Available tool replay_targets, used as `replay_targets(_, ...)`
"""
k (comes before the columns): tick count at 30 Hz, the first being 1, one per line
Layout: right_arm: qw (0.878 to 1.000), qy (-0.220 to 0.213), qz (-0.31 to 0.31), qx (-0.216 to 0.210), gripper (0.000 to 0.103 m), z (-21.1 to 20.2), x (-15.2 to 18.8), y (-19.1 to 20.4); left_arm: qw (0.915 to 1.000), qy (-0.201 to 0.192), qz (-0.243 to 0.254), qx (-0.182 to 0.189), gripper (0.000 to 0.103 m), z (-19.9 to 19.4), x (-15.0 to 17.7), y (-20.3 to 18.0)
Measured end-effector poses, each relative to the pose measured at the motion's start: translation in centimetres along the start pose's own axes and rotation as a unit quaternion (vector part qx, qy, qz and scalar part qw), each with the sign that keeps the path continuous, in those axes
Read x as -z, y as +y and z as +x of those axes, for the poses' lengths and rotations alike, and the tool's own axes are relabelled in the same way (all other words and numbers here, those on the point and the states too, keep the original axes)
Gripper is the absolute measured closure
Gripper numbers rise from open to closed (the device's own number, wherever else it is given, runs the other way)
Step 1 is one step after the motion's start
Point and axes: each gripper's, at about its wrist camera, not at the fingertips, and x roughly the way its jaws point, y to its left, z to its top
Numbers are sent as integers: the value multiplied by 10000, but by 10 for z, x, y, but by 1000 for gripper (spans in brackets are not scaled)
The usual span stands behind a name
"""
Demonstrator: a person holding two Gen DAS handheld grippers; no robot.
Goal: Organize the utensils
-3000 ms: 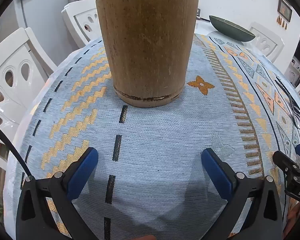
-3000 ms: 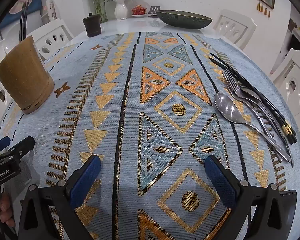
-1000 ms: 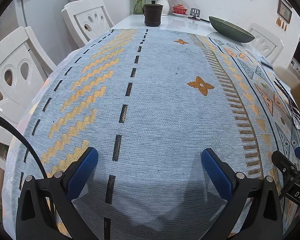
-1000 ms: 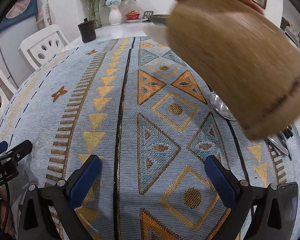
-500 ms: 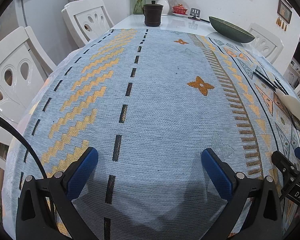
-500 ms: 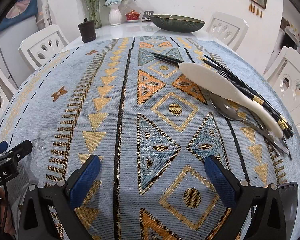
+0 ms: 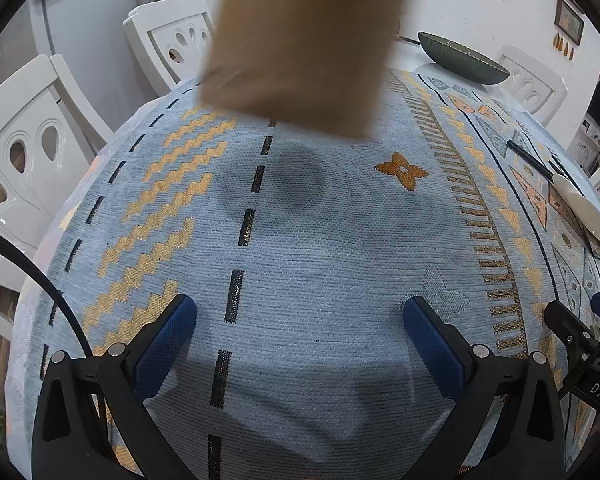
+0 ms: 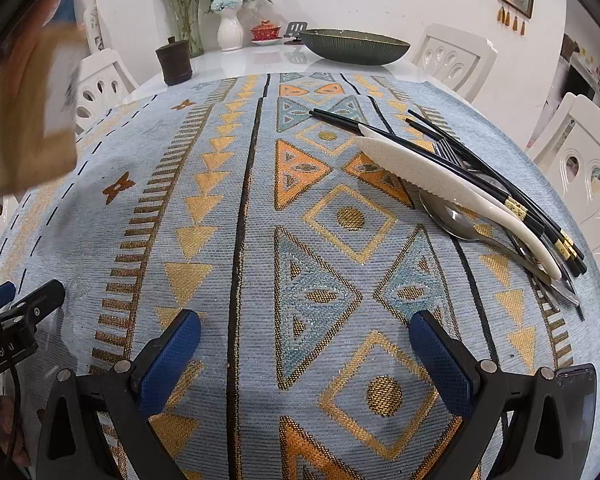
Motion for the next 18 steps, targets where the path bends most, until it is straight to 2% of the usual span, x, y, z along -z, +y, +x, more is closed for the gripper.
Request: replay_targets(18, 10000, -1, -1, 2, 0, 0, 0, 0, 10000, 38, 18, 35, 0, 0, -2, -1)
